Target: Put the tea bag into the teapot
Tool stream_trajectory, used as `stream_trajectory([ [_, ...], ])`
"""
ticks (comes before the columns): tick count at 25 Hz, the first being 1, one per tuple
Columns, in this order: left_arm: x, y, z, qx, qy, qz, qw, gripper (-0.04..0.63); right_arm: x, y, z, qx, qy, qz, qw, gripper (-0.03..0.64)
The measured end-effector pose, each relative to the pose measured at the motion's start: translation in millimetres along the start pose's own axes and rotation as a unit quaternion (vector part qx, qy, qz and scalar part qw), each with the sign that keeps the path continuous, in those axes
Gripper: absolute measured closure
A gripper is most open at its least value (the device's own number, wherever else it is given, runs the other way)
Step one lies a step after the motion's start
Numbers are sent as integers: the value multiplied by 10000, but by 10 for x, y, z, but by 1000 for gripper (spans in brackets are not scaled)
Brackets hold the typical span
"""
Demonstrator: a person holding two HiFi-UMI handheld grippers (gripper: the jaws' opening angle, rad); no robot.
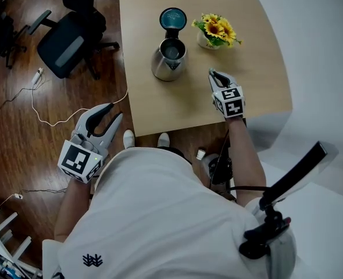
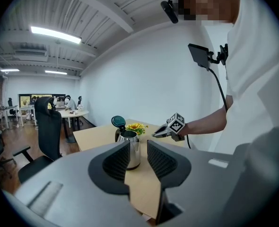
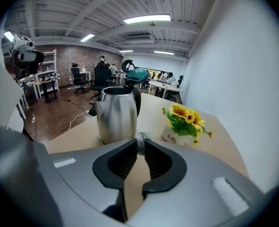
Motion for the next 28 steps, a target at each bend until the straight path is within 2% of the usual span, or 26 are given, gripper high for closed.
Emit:
stream_trajectory([
  [9, -217, 199, -86, -102, -81, 72, 9999, 502, -119, 410, 1000, -561, -518, 255, 9968, 571],
  [14, -330, 337, -136, -186, -124, 169, 9996, 502, 20, 583, 1331, -810, -599, 386, 9942, 571],
  [21, -477, 562, -220, -287, -102, 340, 9990, 502, 304, 743, 1511, -953, -460, 558, 9928, 571],
  [28, -556, 782, -280, -309, -60, 514, 9982, 502, 622, 765, 1472, -1089, -102, 621, 9921, 571],
])
Point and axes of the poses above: the fingertips, and each gripper's own axes: x forward along the fingers, y to its left, z out of its top, the point moved 2 cm from there along -x, backward along the fingers, and after that the axes turned 10 degrees about z, right-handed, at the moved point
